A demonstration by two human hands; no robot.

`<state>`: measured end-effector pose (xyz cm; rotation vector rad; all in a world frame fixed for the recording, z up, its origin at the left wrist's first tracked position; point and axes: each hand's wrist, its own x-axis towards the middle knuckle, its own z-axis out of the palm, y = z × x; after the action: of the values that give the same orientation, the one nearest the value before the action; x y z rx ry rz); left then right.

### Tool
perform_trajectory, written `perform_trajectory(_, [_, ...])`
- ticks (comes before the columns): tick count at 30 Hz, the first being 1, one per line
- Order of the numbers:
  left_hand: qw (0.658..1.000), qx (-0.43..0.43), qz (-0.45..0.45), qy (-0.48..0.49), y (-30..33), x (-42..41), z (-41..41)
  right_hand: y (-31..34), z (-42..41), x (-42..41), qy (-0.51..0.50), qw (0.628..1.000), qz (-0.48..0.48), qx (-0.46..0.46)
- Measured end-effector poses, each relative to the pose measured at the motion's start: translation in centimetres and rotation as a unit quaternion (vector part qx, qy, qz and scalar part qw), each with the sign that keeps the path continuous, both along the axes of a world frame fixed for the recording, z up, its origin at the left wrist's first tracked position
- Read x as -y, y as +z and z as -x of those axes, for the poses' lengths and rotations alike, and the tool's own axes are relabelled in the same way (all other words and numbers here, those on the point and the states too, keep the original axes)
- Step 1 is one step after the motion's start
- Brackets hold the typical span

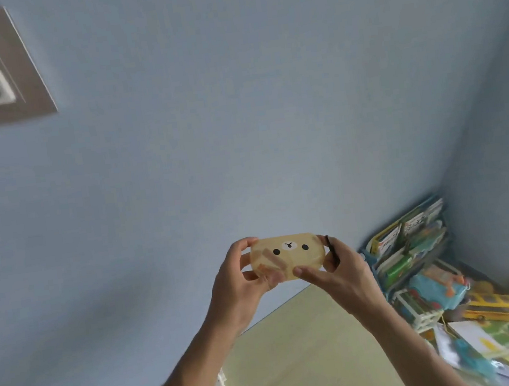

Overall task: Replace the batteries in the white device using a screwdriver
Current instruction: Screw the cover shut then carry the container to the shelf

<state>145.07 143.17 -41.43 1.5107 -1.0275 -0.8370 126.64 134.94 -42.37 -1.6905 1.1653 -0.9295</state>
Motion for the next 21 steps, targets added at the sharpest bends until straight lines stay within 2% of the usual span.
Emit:
perform_trajectory(7, [0.993,-0.021,0.042,-0.11,22.0,-1.2,9.5,21.6,10.9,-4.7,-0.095,0.995,0.037,0.001])
perform_trajectory(11, [0.982,-0.039,0.054,-0.178,31.7,-3.4,16.6,31.5,18.6,-9.5,-0.152,0.987,0.055,0.004])
perform_trajectory(16, [0.961,-0.06,0.055,-0.265,39.8,-5.5,26.9,39.7,29.2,-14.6,-0.222,0.97,0.09,-0.033])
perform_trajectory(21, [0.931,-0.085,0.056,-0.35,44.0,-6.4,38.7,44.6,40.7,-19.1,-0.283,0.951,0.12,-0.031])
